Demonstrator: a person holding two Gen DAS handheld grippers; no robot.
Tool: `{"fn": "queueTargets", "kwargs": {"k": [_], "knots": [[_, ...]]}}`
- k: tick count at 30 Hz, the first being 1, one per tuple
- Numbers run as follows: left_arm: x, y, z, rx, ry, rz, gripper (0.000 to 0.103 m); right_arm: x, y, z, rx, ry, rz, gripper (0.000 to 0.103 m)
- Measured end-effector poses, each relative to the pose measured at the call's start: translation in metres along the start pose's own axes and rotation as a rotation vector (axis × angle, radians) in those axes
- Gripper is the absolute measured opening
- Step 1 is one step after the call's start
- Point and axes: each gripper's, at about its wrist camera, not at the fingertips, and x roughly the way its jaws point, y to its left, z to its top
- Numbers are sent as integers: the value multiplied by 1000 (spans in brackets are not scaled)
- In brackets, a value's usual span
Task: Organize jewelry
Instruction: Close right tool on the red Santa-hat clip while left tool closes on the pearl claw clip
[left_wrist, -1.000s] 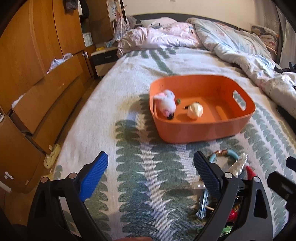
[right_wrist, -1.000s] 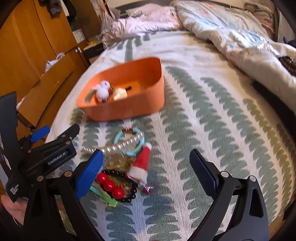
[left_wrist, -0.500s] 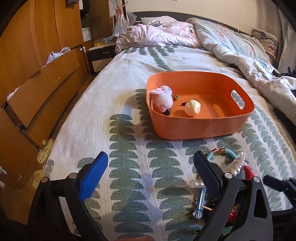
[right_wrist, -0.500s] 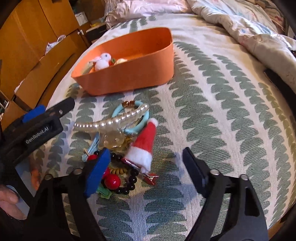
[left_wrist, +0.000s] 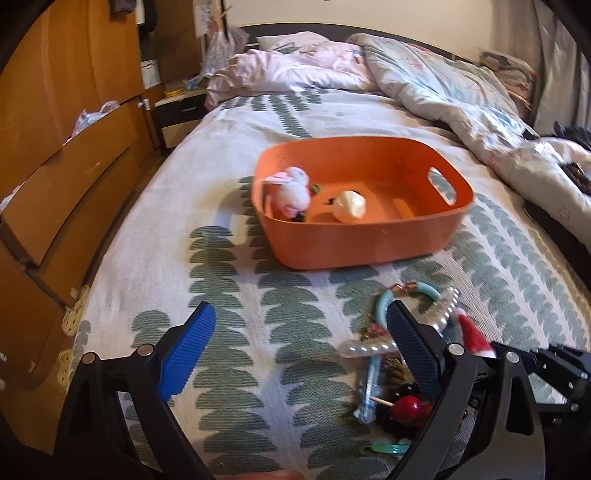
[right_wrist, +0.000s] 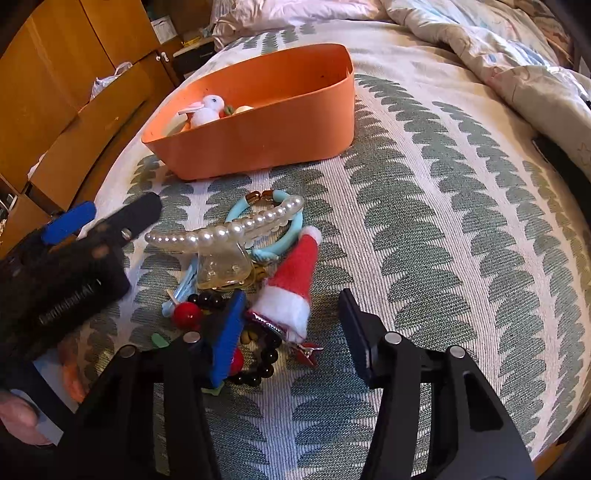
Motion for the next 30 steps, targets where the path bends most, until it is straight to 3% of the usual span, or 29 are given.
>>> {"fn": "queueTargets", "kwargs": {"k": [6, 12, 30], "knots": [[5, -8, 2, 51, 8, -48, 93, 0, -1, 1, 2, 0, 8, 48], [12, -7, 5, 53, 21, -56, 93, -1, 0, -1, 1, 12, 31, 31], [3, -28, -1, 119, -20, -116, 93, -14, -16, -4, 44, 0, 40, 26]]}}
